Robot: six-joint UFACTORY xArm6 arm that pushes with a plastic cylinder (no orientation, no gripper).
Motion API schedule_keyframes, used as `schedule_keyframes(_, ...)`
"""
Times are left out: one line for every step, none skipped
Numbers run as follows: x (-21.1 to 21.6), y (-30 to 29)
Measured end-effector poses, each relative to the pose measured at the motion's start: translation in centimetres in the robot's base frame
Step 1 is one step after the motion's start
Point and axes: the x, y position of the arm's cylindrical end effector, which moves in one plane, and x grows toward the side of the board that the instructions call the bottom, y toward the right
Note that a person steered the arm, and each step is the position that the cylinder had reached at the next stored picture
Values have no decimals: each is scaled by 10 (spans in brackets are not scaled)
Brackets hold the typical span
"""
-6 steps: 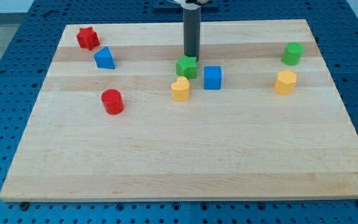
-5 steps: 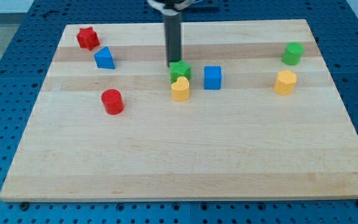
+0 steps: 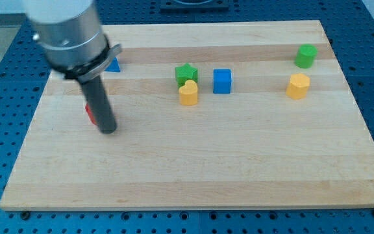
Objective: Push red circle towards the top center
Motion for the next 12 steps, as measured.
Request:
schedule_keyframes(-17, -37)
schedule_keyframes(-34, -14)
schedule_keyframes(-51, 15)
schedule_keyframes(-88, 25)
schedule_keyframes(-117, 41)
schedule_keyframes(-119, 66)
schedule_keyframes(-122, 91)
schedule_keyframes(-139, 119)
schedule_keyframes(-156, 145)
schedule_keyframes(-174, 174)
schedule_keyframes(-196, 176)
schedule_keyframes(-178, 129)
